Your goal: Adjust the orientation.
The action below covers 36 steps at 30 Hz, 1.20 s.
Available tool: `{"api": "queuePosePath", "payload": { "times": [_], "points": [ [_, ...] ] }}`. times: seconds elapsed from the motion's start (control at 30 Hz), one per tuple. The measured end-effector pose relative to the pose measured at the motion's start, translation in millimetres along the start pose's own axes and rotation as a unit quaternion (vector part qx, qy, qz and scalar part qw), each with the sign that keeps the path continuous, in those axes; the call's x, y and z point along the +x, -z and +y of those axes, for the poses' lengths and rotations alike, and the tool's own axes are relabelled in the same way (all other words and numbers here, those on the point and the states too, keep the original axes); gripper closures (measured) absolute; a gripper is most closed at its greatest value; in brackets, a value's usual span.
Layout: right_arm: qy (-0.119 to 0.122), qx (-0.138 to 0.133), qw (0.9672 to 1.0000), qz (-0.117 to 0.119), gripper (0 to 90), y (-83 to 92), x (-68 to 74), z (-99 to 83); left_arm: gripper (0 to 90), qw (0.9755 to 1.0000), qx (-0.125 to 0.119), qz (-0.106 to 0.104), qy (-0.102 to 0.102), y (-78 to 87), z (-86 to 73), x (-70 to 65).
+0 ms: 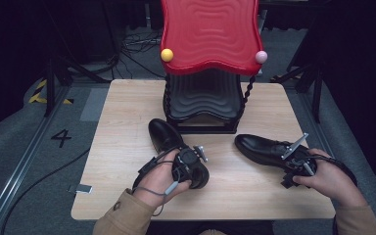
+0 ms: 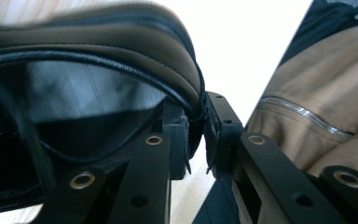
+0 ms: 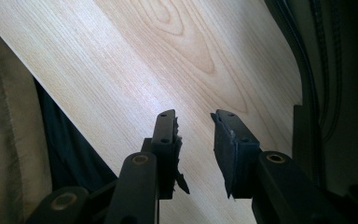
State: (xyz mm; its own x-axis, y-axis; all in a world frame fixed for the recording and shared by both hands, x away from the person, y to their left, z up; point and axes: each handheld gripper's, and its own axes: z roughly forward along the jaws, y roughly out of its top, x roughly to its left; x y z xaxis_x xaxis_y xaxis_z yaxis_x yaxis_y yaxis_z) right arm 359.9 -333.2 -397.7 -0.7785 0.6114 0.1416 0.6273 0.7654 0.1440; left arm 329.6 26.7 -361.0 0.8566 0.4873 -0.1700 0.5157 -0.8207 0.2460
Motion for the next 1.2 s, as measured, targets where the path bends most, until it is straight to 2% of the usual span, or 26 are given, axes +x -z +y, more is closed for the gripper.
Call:
{"api": "queuePosePath", "payload": {
  "times": [0.07, 0.2, 0.4, 0.47, 0.53, 0.63, 0.8, 0.97, 1.03, 1.07, 1.1, 1.13, 1.2],
  "points": [
    [0.000, -0.001, 1.0000, 0.001, 70.0, 0.1, 0.6, 0.3, 80.3, 0.9999, 0.002, -0.009, -0.007, -2.4, 4.4, -2.1],
    [0.001, 0.000, 1.0000, 0.003, 69.7, -0.2, 1.0, 0.5, 80.7, 0.9998, -0.005, -0.019, -0.002, -5.9, 11.5, 1.5],
    [-0.001, -0.003, 1.0000, 0.003, 68.1, 0.2, -0.4, -0.3, 80.2, 0.9997, -0.011, -0.021, -0.001, -6.5, 12.5, 3.4],
    [-0.001, -0.006, 1.0000, 0.002, 66.8, 0.1, -0.1, 0.2, 74.8, 0.9997, -0.020, -0.014, 0.004, -3.9, 11.8, 4.7],
    [-0.004, -0.009, 0.9999, 0.006, 65.7, 0.3, 1.7, 1.2, 73.5, 0.9996, -0.022, -0.015, 0.004, -2.0, 11.0, 5.5],
    [-0.005, -0.018, 0.9998, 0.007, 64.1, 0.7, 3.9, 3.5, 70.9, 0.9990, -0.036, -0.024, 0.008, 6.1, 5.4, 7.5],
    [-0.011, -0.040, 0.9991, 0.011, 62.3, 2.1, 9.9, 13.8, 67.9, 0.9983, -0.051, -0.019, 0.018, 16.9, -4.2, 10.8],
    [-0.012, -0.083, 0.9963, 0.020, 61.6, 9.0, 20.2, 28.7, 66.5, 0.9975, -0.061, -0.016, 0.030, 26.9, -13.9, 16.7],
    [-0.009, -0.087, 0.9960, 0.021, 61.6, 9.8, 21.6, 30.9, 65.7, 0.9971, -0.065, -0.013, 0.038, 29.8, -18.5, 20.2],
    [-0.001, -0.099, 0.9947, 0.029, 61.6, 10.7, 26.3, 37.9, 64.3, 0.9968, -0.065, -0.011, 0.044, 32.4, -21.7, 23.0],
    [-0.001, -0.099, 0.9947, 0.029, 61.6, 10.7, 26.3, 37.9, 64.3, 0.9967, -0.066, -0.008, 0.046, 33.8, -23.6, 24.6],
    [0.001, -0.111, 0.9934, 0.030, 61.1, 11.1, 28.9, 43.6, 64.1, 0.9963, -0.064, -0.005, 0.056, 37.5, -30.3, 29.0],
    [0.000, -0.112, 0.9931, 0.034, 60.9, 11.0, 30.3, 47.1, 64.1, 0.9960, -0.067, -0.006, 0.059, 37.8, -32.2, 30.5]
  ]
}}
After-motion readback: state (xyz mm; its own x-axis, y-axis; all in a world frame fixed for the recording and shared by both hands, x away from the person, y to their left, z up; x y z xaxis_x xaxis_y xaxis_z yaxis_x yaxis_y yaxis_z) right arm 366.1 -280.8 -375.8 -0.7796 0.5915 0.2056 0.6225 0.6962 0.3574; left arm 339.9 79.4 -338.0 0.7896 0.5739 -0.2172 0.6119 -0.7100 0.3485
